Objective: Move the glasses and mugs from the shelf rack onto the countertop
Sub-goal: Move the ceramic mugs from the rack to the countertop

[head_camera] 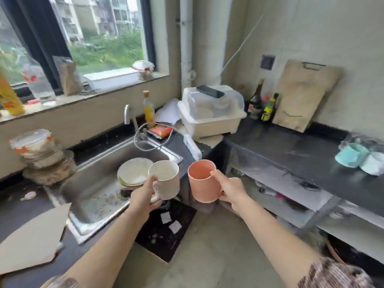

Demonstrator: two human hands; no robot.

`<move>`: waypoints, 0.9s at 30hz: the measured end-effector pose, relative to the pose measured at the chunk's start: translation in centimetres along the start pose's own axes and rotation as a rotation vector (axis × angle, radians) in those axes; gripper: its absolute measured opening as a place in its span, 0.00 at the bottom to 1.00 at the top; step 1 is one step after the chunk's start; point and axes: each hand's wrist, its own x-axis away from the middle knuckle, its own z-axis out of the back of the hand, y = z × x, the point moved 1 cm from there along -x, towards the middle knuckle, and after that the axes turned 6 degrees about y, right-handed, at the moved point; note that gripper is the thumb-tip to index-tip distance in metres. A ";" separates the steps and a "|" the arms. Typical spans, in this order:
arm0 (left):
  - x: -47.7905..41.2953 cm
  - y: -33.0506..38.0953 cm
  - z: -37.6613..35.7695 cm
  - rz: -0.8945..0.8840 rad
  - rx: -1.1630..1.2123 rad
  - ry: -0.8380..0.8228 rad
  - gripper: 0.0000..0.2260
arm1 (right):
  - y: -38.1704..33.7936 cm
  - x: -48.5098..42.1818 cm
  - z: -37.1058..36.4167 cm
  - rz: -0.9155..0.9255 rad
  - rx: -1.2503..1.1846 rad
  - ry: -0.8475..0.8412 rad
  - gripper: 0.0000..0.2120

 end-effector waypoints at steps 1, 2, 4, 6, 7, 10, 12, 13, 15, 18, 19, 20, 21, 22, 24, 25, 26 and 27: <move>0.2 -0.3 -2.6 0.009 -0.024 -0.040 0.13 | 0.2 -0.8 2.3 -0.011 -0.028 0.044 0.31; 0.3 -0.7 -5.1 0.017 -0.052 -0.086 0.14 | 0.5 -1.4 4.6 -0.023 -0.059 0.084 0.33; 0.7 -1.8 -10.4 0.038 -0.115 -0.177 0.18 | 1.0 -2.8 9.1 -0.043 -0.131 0.160 0.33; 1.3 -2.9 -15.4 0.065 -0.158 -0.243 0.21 | 1.8 -4.3 13.3 -0.064 -0.195 0.229 0.34; 1.7 -3.5 -17.9 0.074 -0.182 -0.272 0.21 | 2.2 -5.0 15.4 -0.082 -0.228 0.272 0.35; 2.8 -5.4 -25.2 0.080 -0.260 -0.373 0.21 | 3.2 -7.5 21.0 -0.165 -0.329 0.387 0.36; 3.2 -6.8 -30.2 0.095 -0.312 -0.432 0.22 | 3.7 -9.3 24.6 -0.197 -0.389 0.454 0.34; 3.4 -7.6 -32.7 0.107 -0.337 -0.462 0.22 | 3.9 -10.4 26.4 -0.207 -0.416 0.487 0.33; 3.8 -8.9 -37.7 0.141 -0.383 -0.520 0.20 | 4.1 -12.5 30.0 -0.233 -0.441 0.535 0.33; 4.5 -10.7 -45.1 0.179 -0.466 -0.588 0.19 | 4.1 -15.8 35.4 -0.272 -0.451 0.607 0.27; 4.9 -11.2 -47.4 0.179 -0.503 -0.610 0.19 | 4.1 -16.7 37.0 -0.286 -0.455 0.638 0.25; 5.3 -11.6 -49.6 0.178 -0.540 -0.630 0.19 | 4.2 -17.4 38.7 -0.296 -0.456 0.661 0.22; 5.8 -12.0 -51.7 0.177 -0.573 -0.649 0.18 | 4.3 -18.0 40.2 -0.301 -0.458 0.680 0.20; 6.4 -12.4 -53.6 0.176 -0.605 -0.666 0.18 | 4.4 -18.5 41.8 -0.307 -0.466 0.699 0.18; 7.7 -13.4 -57.2 0.160 -0.672 -0.706 0.18 | 5.0 -19.4 44.8 -0.331 -0.487 0.740 0.17; 8.4 -13.9 -58.8 0.146 -0.705 -0.728 0.19 | 5.2 -19.7 46.3 -0.338 -0.501 0.757 0.17; 9.1 -14.6 -60.5 0.126 -0.731 -0.748 0.19 | 5.5 -20.0 47.9 -0.343 -0.513 0.772 0.18; 9.8 -15.3 -62.2 0.101 -0.755 -0.769 0.20 | 5.8 -20.4 49.5 -0.351 -0.522 0.788 0.19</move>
